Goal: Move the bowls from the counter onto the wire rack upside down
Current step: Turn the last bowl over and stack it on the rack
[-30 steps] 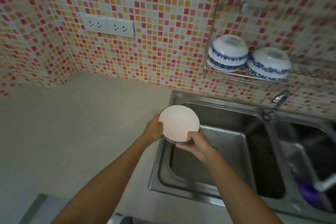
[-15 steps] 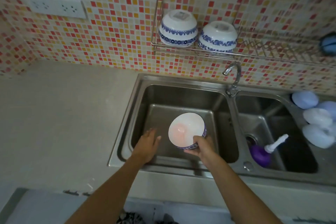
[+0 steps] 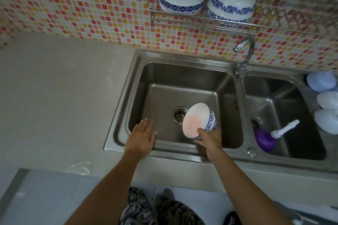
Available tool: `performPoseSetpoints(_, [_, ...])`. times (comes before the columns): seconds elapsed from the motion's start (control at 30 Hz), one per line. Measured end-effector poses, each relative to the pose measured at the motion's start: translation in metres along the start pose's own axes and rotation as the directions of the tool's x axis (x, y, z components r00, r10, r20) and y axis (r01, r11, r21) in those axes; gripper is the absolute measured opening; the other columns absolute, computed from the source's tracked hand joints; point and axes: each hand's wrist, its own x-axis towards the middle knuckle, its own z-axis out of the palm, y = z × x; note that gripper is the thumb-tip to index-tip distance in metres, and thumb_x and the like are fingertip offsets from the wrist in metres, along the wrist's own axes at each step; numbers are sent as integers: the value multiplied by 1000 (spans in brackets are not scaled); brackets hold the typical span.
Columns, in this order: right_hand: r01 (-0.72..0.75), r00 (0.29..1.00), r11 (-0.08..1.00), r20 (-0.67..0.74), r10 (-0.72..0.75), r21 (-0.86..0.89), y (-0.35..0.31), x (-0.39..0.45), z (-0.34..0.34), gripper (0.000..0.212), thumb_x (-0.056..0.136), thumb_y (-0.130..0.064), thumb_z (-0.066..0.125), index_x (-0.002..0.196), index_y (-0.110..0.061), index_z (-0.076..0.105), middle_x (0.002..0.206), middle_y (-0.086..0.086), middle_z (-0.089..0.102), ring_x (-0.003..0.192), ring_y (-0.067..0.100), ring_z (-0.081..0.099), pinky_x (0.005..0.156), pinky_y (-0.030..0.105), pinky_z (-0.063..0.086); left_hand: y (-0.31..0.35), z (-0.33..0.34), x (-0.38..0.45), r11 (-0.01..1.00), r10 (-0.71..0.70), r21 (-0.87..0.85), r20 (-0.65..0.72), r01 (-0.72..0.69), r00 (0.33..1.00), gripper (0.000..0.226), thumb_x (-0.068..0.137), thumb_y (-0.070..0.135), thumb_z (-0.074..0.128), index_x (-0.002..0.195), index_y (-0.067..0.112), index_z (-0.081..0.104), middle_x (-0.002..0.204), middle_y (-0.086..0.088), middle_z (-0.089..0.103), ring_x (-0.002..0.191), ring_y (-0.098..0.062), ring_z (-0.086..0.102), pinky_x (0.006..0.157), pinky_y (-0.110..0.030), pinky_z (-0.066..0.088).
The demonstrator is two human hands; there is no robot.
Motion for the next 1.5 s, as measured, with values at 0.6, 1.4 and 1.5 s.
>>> performPoseSetpoints(0.6, [369, 913, 782, 39, -406, -502, 19, 6, 16, 75, 63, -5, 86, 124, -7, 42, 119, 8, 47, 95, 10, 52, 55, 7, 42, 4, -4, 0, 1000, -19, -12, -28, 18, 999, 59, 98, 47, 24, 150, 19, 17, 157, -5, 20, 146, -18, 14, 118, -31, 8])
performPoseSetpoints(1.4, [607, 748, 449, 280, -601, -656, 22, -7, 23, 71, 78, -12, 77, 135, -14, 34, 133, 6, 38, 113, 19, 54, 79, 28, 59, 3, -4, 5, 992, 44, 113, 44, -48, 998, 72, 91, 59, 3, 150, 17, -5, 159, -9, -8, 144, -20, -15, 116, -35, -10])
performPoseSetpoints(1.5, [618, 734, 464, 256, -629, -634, 6, -4, 17, 75, 71, -12, 82, 131, -12, 38, 128, 7, 42, 110, 18, 53, 83, 23, 50, 7, -13, 11, 977, 91, 192, 38, -96, 995, 82, 82, 63, -13, 149, 16, -8, 159, -9, -10, 142, -20, -18, 116, -36, -9])
